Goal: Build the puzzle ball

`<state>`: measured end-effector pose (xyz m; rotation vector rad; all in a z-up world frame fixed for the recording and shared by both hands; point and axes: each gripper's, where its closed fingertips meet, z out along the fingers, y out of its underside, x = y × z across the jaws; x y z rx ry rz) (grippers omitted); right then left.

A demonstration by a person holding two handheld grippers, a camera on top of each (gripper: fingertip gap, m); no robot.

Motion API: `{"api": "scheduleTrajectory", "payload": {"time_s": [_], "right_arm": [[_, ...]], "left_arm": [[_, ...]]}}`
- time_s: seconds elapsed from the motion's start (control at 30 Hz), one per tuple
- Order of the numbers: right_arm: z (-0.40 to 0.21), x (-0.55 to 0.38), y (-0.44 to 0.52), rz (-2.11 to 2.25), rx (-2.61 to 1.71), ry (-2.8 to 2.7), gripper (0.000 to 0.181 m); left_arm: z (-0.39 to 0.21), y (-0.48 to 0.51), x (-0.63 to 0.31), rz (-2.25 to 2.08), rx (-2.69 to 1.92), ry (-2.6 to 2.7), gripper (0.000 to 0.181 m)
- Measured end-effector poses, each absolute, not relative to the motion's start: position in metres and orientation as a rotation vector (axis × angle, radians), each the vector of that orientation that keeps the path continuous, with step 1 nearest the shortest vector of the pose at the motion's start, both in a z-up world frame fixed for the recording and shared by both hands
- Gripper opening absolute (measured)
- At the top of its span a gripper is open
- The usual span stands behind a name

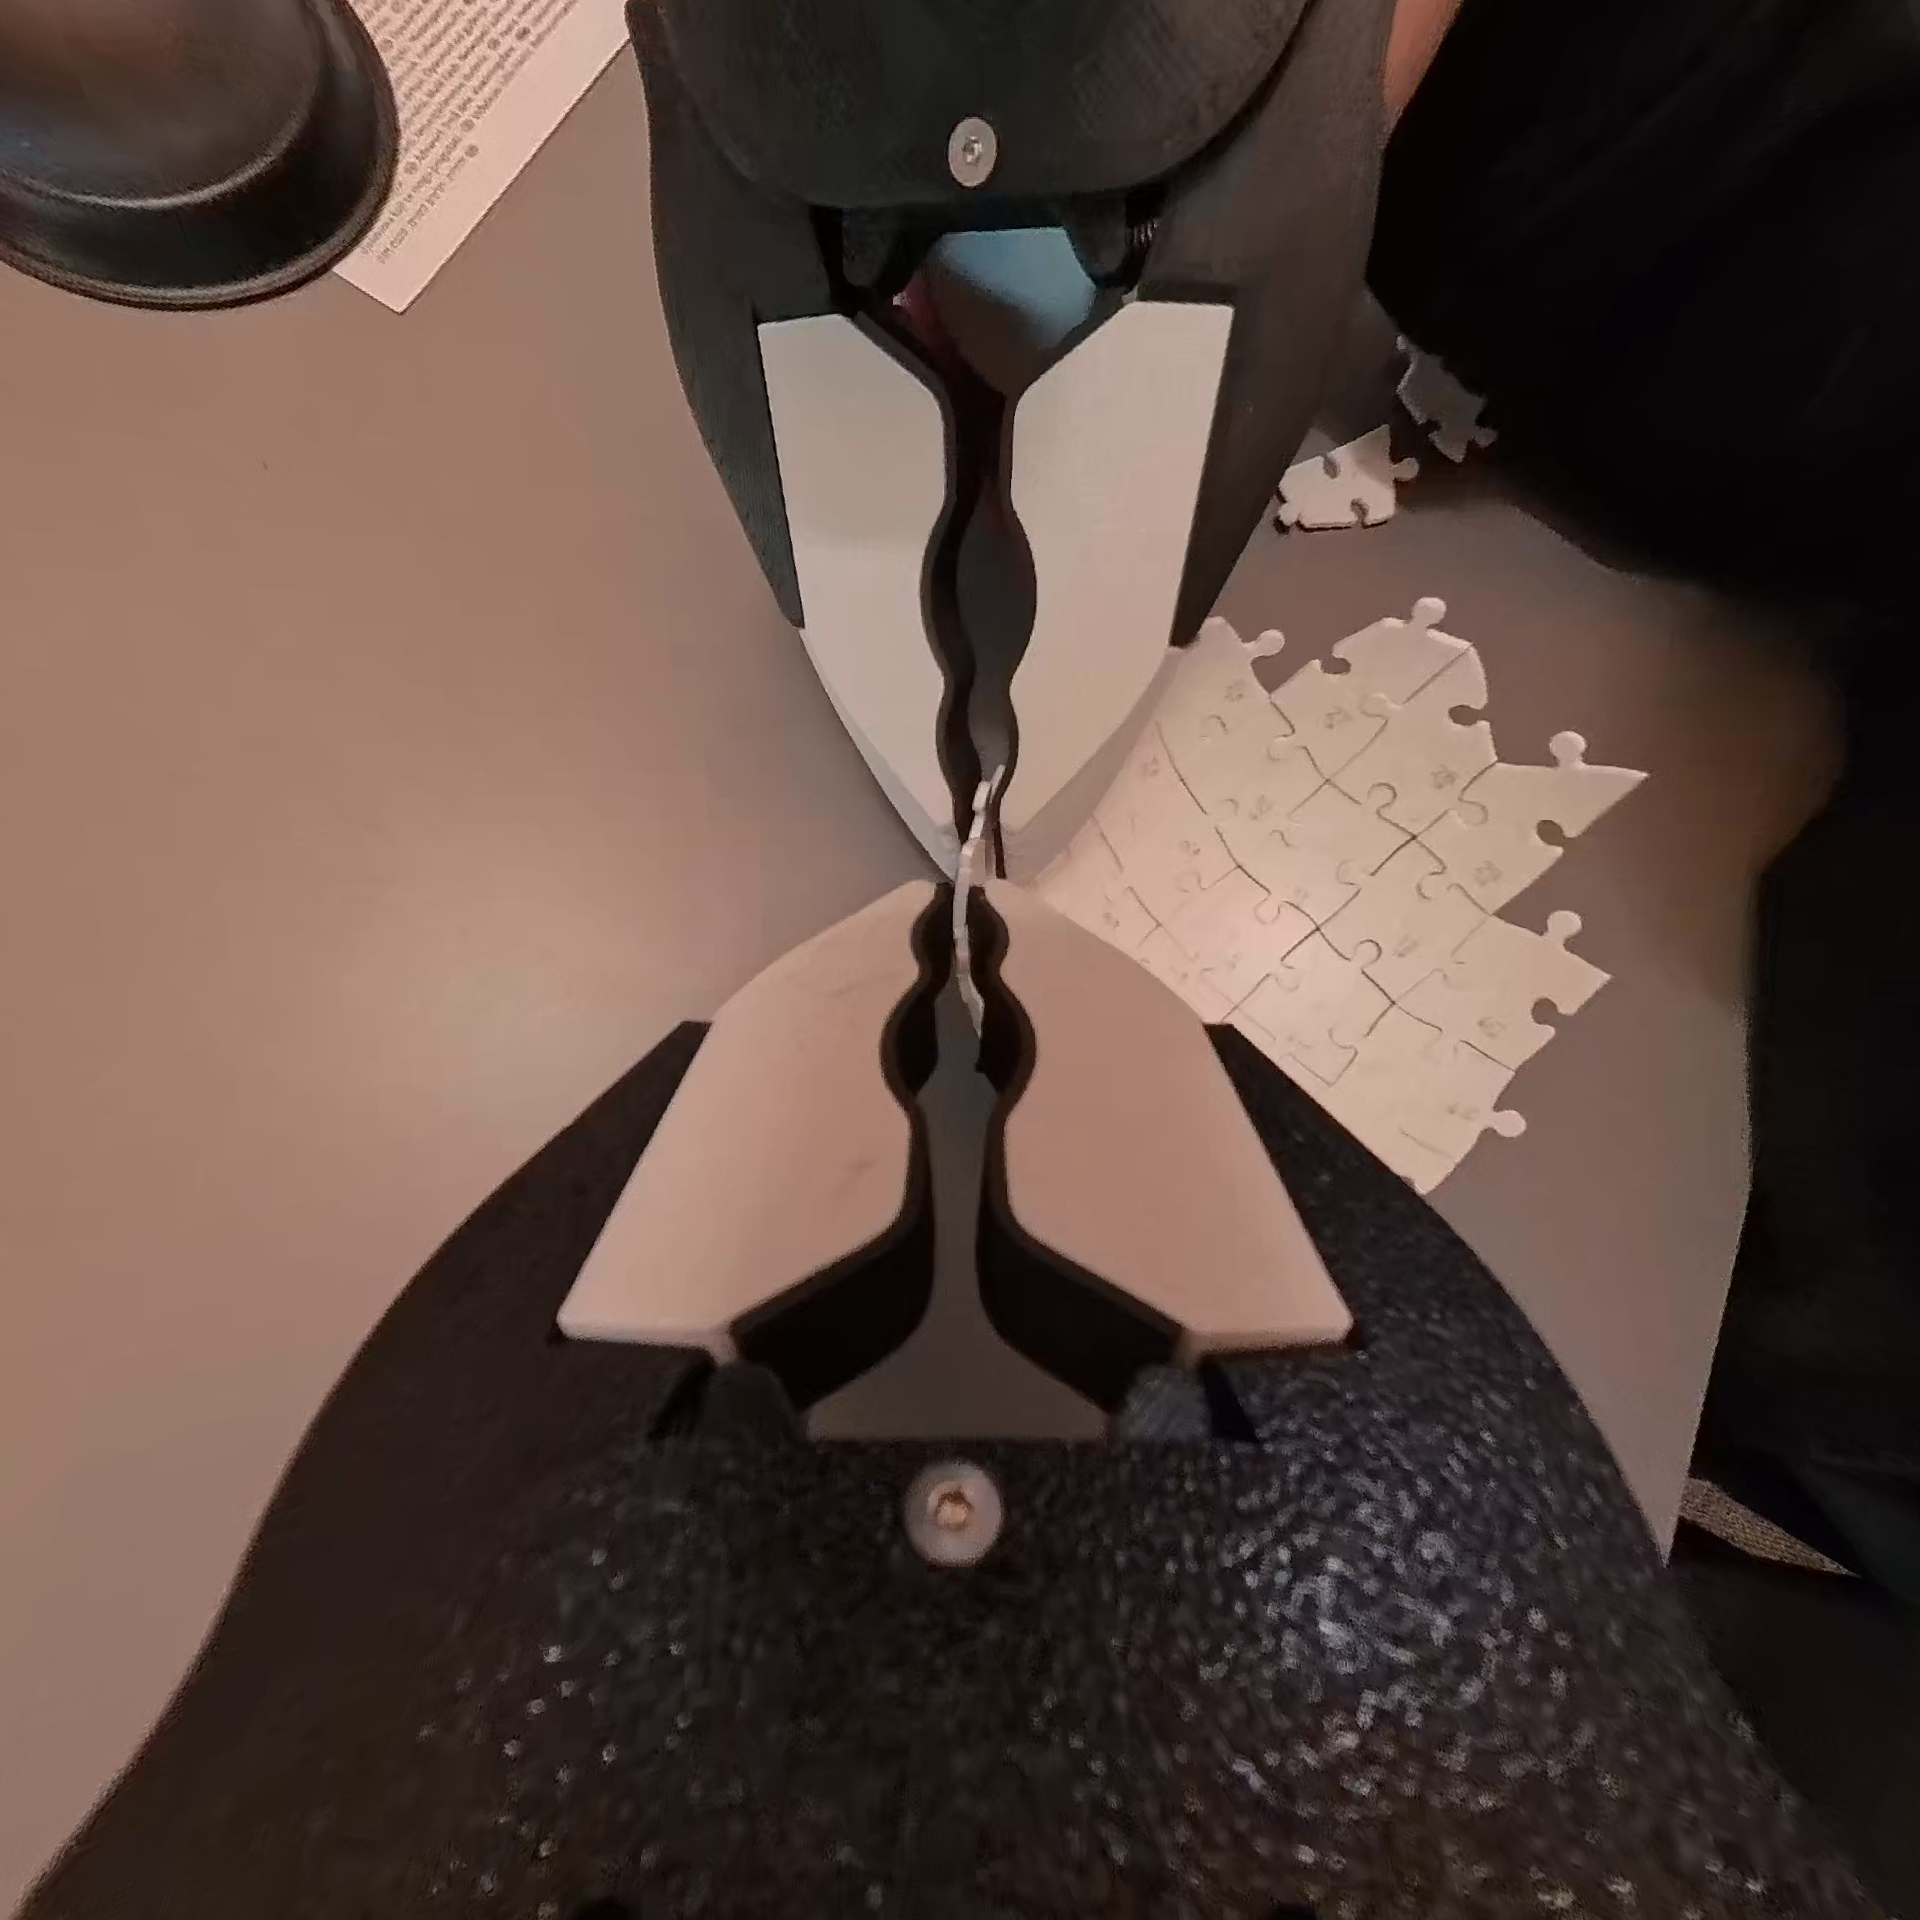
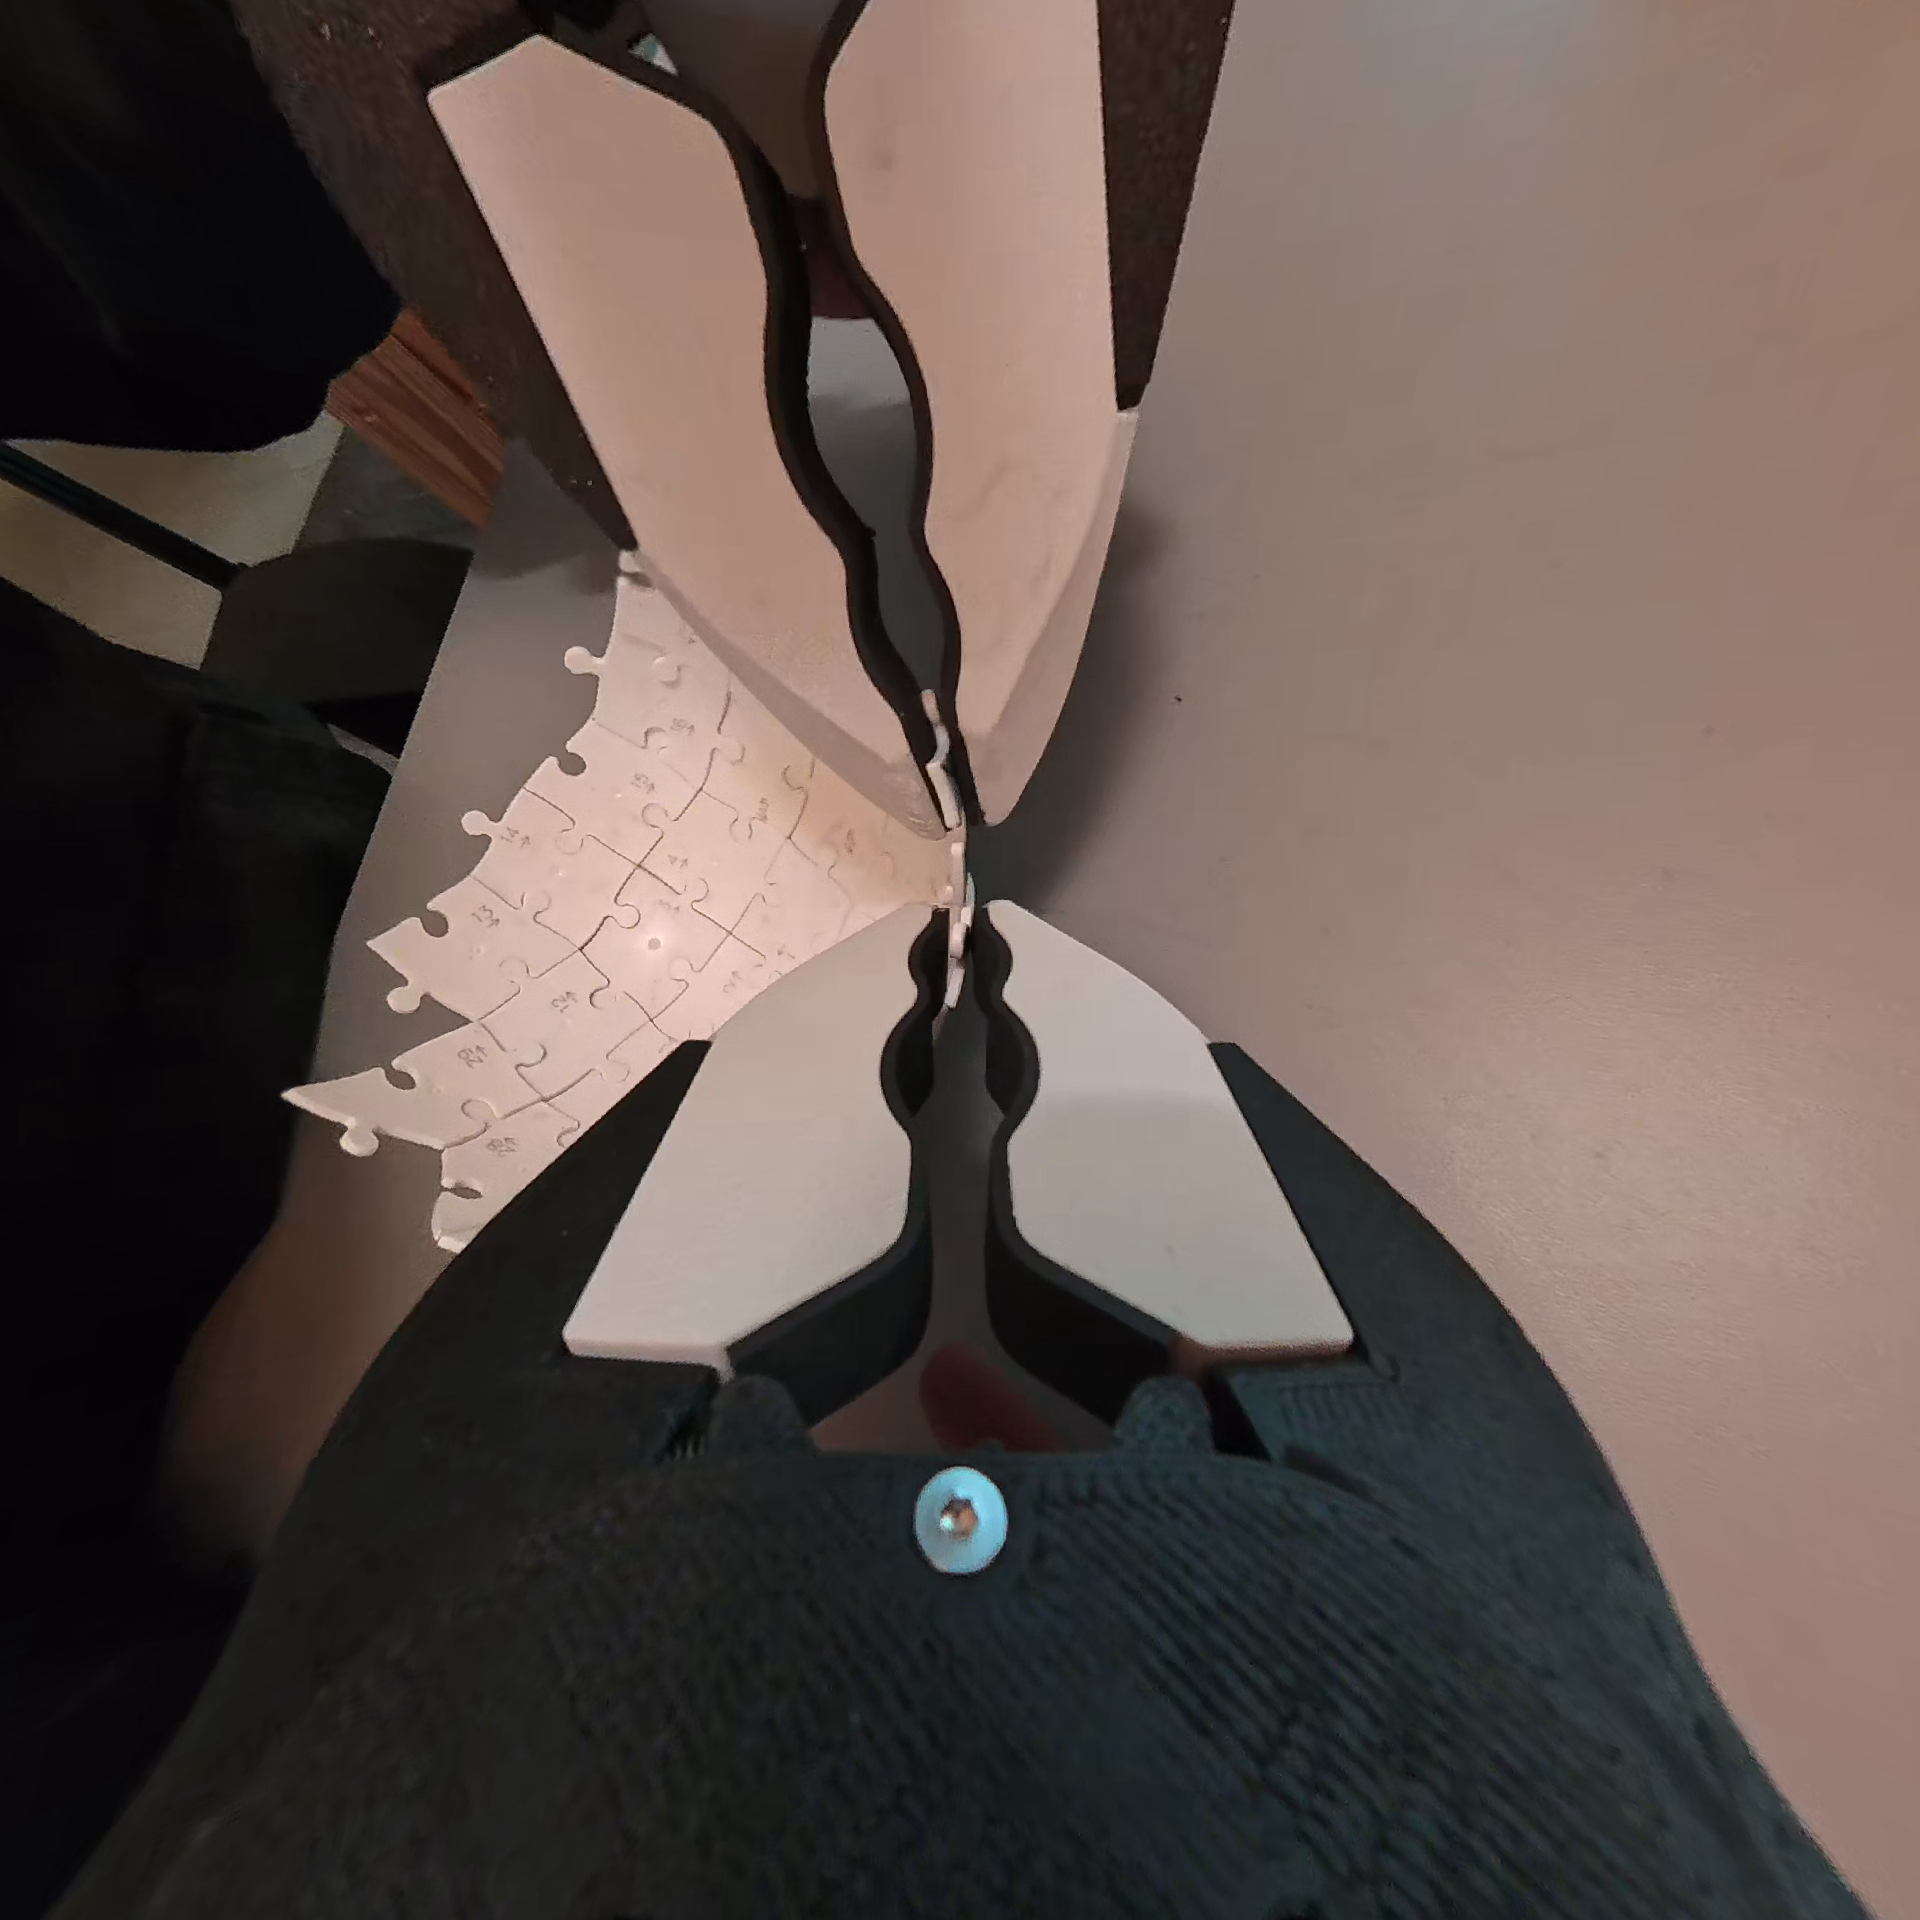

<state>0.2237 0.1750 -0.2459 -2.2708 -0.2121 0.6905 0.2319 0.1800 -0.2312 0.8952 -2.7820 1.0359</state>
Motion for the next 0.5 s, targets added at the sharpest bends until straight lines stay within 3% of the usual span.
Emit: {"api": "scheduleTrajectory", "payload": {"time_s": [0.33, 0.5], "right_arm": [[-0.2452, 0.2235, 0.1754, 0.713, -2.253, -0.198, 0.005], [-0.2414, 0.2224, 0.1786, 0.735, -2.214, -0.176, 0.016]], "left_arm": [[-0.2317, 0.1807, 0.232, 0.948, 0.869, -2.851, 0.002], [-0.2321, 0.1826, 0.2322, 0.944, 0.872, -2.855, 0.002]]}}
